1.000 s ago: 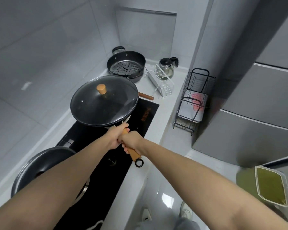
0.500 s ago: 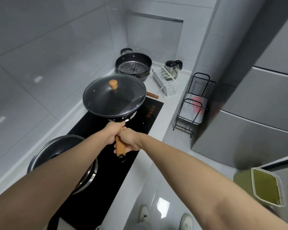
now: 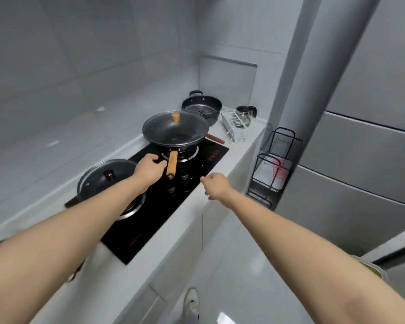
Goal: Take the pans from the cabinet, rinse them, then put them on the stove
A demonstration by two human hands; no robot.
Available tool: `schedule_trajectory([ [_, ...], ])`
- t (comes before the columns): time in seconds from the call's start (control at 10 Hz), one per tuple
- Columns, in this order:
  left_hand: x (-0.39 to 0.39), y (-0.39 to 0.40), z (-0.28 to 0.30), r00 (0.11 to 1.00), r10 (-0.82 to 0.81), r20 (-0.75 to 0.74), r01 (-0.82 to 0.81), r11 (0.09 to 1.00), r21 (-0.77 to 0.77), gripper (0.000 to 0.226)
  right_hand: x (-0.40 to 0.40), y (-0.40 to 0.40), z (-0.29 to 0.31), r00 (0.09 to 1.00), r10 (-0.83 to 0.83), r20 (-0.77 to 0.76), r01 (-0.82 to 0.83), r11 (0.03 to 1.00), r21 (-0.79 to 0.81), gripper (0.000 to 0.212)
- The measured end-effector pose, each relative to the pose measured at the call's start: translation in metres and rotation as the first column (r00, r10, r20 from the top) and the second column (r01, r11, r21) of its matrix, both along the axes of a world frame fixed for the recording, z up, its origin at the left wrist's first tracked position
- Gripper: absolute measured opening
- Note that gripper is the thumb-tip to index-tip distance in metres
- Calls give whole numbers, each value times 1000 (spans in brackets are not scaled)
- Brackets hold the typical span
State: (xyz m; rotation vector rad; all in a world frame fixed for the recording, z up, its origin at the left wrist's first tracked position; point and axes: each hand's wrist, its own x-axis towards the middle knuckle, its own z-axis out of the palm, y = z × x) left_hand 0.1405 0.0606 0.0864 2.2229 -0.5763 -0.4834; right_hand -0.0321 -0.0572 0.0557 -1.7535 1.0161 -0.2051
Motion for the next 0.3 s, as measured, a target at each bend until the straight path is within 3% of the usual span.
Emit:
schedule_trajectory([
  [0.1, -46, 65, 25, 991, -44, 125, 37, 998, 60, 46, -42, 43, 23, 993, 112, 22, -111, 992, -68, 23],
  [0.2, -66, 118, 59, 963, -113, 246, 84, 989, 125, 36, -65, 71, 74, 973, 228, -26, -227, 943, -244, 33],
  [0.3, -70, 165, 98, 952, -75, 298, 40, 991, 125, 27, -81, 98, 140, 960, 279, -9, -247, 833, -494, 29],
])
